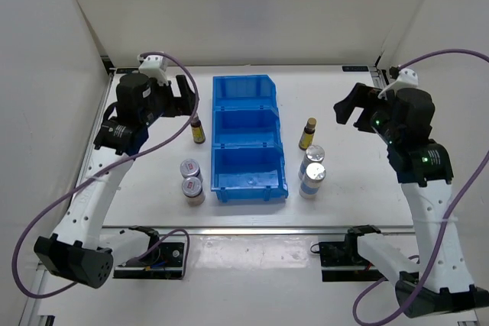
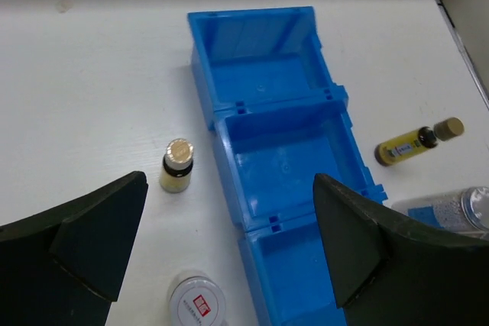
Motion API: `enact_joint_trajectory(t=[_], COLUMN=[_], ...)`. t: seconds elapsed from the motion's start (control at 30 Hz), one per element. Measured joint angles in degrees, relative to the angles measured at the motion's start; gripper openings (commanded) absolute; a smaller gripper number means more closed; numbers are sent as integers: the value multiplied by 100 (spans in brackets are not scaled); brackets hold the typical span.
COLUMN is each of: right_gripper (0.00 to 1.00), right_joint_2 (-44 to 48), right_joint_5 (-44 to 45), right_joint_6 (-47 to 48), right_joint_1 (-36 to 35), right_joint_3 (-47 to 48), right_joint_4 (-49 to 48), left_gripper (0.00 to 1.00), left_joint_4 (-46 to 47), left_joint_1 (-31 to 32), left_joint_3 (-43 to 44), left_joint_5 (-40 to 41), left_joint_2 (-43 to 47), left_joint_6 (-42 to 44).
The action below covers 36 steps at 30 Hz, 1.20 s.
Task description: Organize the condiment bottles
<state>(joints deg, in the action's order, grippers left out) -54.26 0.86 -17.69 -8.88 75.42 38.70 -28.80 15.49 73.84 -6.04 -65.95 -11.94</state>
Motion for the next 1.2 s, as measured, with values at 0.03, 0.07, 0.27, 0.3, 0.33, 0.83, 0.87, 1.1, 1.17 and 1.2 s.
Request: enact_joint_trajectory(t=[0.03,0.07,0.27,0.3,0.33,0.83,0.87,1.1,1.17,1.2], right_gripper=[100,100,100,100,100,100,100,100,100,100], right_joint_2=[109,203,479,476,450,17,15,-68,-293,-424], right_joint_5=[2,9,50,37,9,46,55,98,17,-52], right_joint_6=[-20,-46,-243,-260,-275,-313,-295,-138,-111,-101], right_joint_1=[-2,-2,-2,-2,-2,-4,-4,-4,-4,-11], right_joint_3=[-52,-103,-348,-363,-387,-439,-444,-415,-319,-269], right_joint_4=[-11,-31,-136,-149,-153,63,140,479,599,654], left_gripper=[100,100,100,100,100,100,100,100,100,100], left_joint_4=[-83,-120,-354,-352,-356,-435,-470,-562,-555,-555], left_joint_1=[2,2,-4,-2,-2,-2,-2,0,0,-4], left_joint_3=[-2,-37,-236,-267,-313,-317,-317,-229,-221,-223], left_joint_5=[181,339,1471,1537,1622,334,240,-118,-249,-365], left_joint_2=[33,120,708,800,896,-560,-713,-704,-629,-573], left_joint_6=[-96,-162,-739,-809,-879,-957,-953,-813,-750,-693])
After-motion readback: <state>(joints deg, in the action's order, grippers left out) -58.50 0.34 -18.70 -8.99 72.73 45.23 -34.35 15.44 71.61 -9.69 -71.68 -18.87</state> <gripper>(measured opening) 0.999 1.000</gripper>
